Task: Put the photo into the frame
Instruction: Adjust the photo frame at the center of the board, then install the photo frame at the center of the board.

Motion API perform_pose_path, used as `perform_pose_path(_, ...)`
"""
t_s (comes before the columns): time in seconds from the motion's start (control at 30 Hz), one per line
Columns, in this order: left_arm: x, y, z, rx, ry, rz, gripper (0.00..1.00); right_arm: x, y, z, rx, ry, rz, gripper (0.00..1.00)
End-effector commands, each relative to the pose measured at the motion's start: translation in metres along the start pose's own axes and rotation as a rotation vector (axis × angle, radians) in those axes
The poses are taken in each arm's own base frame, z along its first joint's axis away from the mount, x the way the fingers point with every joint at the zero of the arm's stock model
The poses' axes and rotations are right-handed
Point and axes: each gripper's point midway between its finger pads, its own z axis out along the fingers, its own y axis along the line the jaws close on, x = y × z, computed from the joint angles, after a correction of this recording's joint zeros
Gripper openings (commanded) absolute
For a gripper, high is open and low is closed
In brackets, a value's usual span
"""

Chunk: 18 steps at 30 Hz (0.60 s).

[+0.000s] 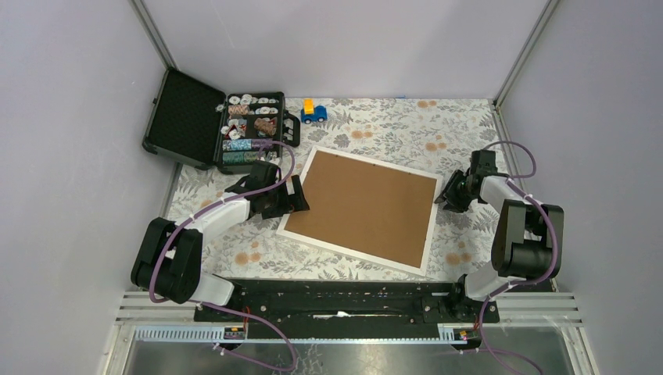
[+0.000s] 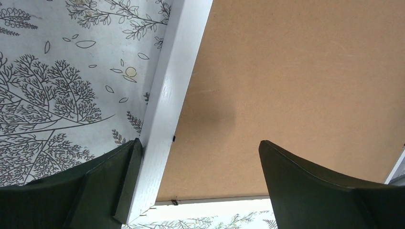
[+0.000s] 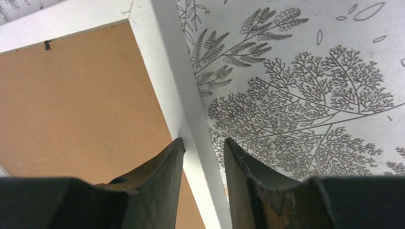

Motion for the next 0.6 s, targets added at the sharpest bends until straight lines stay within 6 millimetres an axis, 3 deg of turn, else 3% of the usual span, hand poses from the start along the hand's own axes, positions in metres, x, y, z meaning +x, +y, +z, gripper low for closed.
perform_pose_path(0.0, -0.015, -0.02, -0.003, 0.095, -0.05, 0.008, 0.99, 0.014, -0.007, 0.011, 0.04, 0.047, -0.042, 0.44)
perform_pose_path(0.27, -0.014, -0.021, -0.003, 0.103, -0.045, 0.004, 0.99, 0.021, -0.001, 0.019, 0.019, 0.088, -0.053, 0.44)
perform_pose_path(0.57, -0.011, -0.026, 0.001, 0.135, -0.021, 0.001, 0.99, 0.041, 0.021, 0.027, -0.092, 0.157, -0.035, 0.44)
